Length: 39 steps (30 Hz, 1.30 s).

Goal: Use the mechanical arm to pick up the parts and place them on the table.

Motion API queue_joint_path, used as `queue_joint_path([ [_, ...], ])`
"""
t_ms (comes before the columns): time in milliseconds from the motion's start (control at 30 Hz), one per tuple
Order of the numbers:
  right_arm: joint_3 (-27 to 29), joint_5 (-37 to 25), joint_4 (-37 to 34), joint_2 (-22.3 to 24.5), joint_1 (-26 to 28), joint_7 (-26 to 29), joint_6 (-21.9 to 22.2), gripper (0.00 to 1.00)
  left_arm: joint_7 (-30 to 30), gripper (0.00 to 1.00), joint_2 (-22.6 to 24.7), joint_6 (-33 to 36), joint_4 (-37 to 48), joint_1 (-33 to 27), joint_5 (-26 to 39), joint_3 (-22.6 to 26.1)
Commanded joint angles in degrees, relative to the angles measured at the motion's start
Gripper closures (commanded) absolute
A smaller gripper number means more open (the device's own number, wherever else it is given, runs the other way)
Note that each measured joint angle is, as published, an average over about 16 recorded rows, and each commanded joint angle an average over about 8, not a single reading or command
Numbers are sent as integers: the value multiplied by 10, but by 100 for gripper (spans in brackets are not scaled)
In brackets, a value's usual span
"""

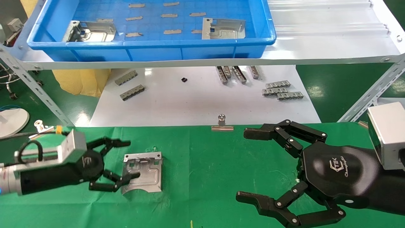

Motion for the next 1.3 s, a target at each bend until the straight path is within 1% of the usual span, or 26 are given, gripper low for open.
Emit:
queue_joint_path([
  [33,0,0,0,0,0,0,0,0,-16,0,-6,-2,-23,9,-5,-9],
  [1300,0,0,0,0,0,0,0,0,-327,0,-121,-39,-489,180,-98,-191],
])
